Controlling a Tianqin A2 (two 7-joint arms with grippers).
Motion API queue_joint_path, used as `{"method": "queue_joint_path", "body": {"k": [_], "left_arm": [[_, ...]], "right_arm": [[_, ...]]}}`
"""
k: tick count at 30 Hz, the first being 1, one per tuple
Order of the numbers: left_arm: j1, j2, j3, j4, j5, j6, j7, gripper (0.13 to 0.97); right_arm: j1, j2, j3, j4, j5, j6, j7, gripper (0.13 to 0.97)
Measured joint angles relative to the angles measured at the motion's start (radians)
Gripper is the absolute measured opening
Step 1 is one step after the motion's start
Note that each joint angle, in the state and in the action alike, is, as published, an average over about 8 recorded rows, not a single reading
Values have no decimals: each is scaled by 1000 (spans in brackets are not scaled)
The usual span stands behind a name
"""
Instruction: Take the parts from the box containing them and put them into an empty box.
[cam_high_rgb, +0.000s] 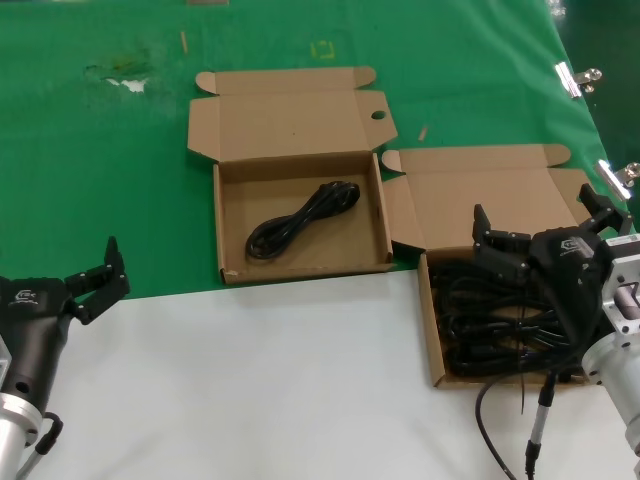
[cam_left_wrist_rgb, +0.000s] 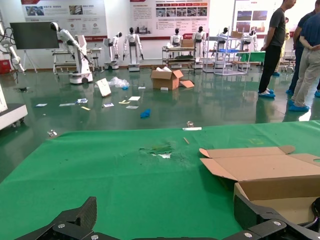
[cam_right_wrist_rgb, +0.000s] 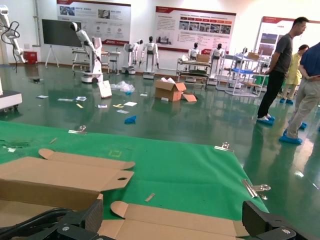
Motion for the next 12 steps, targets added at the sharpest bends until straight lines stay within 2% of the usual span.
{"method": "queue_joint_path", "body": {"k": [12], "left_arm": [[0, 0, 0, 0, 0, 0, 0, 966]], "right_arm": [[0, 0, 0, 0, 0, 0, 0, 966]]}}
